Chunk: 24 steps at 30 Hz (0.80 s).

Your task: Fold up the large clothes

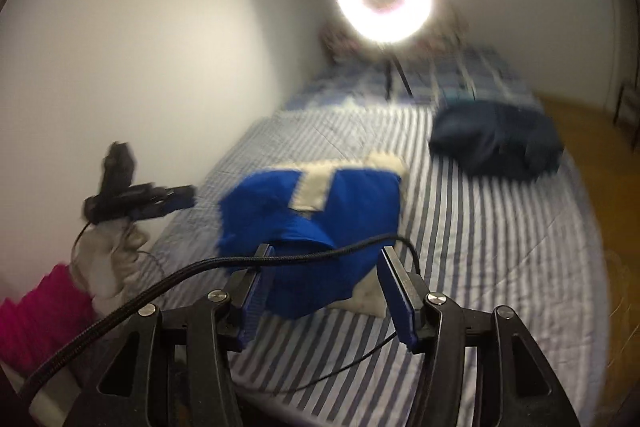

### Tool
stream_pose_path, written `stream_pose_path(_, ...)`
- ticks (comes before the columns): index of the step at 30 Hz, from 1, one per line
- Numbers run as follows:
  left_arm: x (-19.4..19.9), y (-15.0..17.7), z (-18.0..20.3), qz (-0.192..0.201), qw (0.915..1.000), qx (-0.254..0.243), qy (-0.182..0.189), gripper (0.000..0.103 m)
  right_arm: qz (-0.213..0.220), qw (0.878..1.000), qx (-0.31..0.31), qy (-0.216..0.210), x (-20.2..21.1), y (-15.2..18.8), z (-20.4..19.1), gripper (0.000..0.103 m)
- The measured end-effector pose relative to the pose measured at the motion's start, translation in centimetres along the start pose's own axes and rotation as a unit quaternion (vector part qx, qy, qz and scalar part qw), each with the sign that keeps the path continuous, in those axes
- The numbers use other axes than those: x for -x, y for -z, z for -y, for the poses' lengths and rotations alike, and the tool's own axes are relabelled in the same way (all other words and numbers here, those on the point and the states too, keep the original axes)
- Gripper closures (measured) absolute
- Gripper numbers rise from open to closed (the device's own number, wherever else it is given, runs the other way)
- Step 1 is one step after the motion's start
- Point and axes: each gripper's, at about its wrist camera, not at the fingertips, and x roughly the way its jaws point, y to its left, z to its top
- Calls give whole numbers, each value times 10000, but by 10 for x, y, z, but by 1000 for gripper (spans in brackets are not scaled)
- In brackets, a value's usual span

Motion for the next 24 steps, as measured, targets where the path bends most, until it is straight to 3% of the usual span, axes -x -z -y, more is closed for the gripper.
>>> stream_pose_path(5, 79, 7, 60, 436, 9972, -581, 200, 46, 442, 9968, 405, -535, 98, -14, -57, 46)
stream_pose_path(10, 138, 10, 104, 714, 9918, -1013, 312, 46, 424, 9884, 671, -1291, 126, -15, -92, 46)
stream_pose_path(12, 153, 14, 117, 812, 9883, -1265, 261, 43, 240, 9849, 999, -1390, 117, -3, -101, 38)
stream_pose_path(15, 150, 20, 119, 814, 9846, -1550, -12, 42, -652, 9781, 1233, -1545, 66, 30, -96, 34)
stream_pose_path(18, 131, 19, 99, 608, 9899, -1275, -109, 42, -1865, 9621, 1590, -1196, 3, 71, -80, 36)
stream_pose_path(19, 123, 17, 88, 539, 9922, -1117, -144, 42, -2289, 9523, 1762, -985, -17, 85, -74, 43)
stream_pose_path(21, 108, 15, 72, 508, 9931, -1015, -299, 42, -3056, 9271, 2055, -696, -45, 111, -60, 45)
stream_pose_path(24, 88, 14, 55, 378, 9947, -890, -356, 42, -3715, 8992, 2257, -500, -59, 130, -38, 46)
